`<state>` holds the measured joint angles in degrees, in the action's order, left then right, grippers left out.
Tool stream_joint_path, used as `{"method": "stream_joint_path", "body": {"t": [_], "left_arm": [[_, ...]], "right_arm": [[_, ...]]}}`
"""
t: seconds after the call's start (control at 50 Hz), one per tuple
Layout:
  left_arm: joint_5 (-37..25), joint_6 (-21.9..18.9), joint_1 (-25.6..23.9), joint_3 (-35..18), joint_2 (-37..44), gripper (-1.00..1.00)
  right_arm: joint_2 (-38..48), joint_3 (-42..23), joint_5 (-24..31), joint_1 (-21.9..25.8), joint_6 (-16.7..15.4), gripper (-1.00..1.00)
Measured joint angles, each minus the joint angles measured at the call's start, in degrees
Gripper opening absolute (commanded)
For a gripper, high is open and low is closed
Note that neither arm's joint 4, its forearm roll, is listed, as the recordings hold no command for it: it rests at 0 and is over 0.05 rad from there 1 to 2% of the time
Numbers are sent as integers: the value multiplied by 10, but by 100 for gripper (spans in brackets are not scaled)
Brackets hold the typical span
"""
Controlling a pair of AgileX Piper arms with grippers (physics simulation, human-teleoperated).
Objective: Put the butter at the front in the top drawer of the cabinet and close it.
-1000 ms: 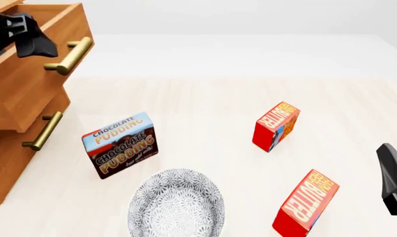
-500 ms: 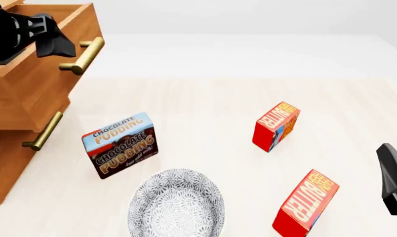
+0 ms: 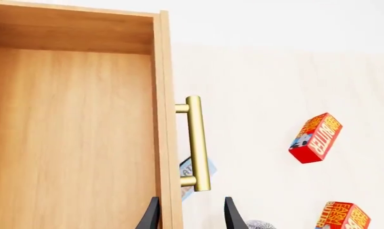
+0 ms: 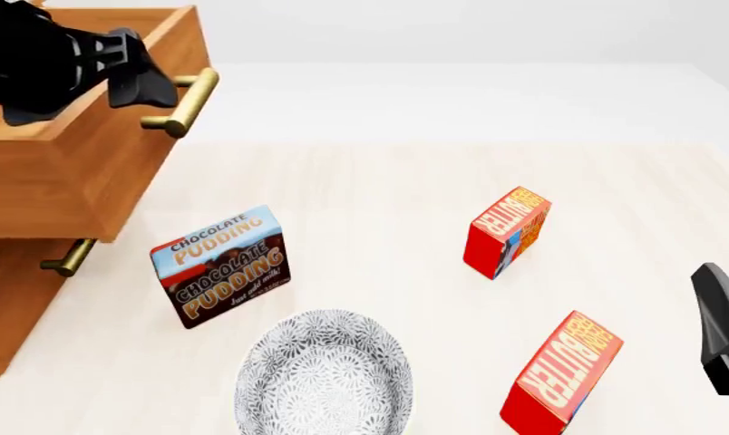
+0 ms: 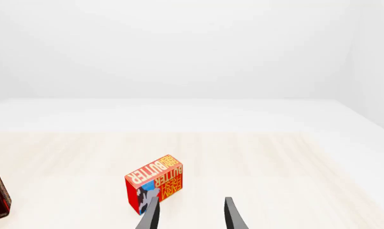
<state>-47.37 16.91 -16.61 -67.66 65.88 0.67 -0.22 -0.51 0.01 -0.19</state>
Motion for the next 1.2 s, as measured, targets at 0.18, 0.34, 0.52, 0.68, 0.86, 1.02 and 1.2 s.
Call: {"method": "stream_joint_path", "body": {"t": [0.18, 0.34, 0.52, 0.68, 0.86, 1.02, 1.2], "left_arm": [[6, 2, -16, -5, 9, 100], [11, 3, -29, -10, 20, 100], [11, 15, -37, -13, 26, 100], [11, 26, -42, -17, 30, 100], [9, 39, -48, -20, 32, 100], [-5, 36, -48, -31, 38, 100], [-33, 19, -47, -54, 49, 100]], "right_arm": [[0, 0, 0, 0, 0, 100], [0, 0, 0, 0, 0, 100], [0, 0, 0, 0, 0, 100], [0, 0, 0, 0, 0, 100], [0, 0, 0, 0, 0, 100], [0, 0, 0, 0, 0, 100], [0, 0, 0, 0, 0, 100]]}}
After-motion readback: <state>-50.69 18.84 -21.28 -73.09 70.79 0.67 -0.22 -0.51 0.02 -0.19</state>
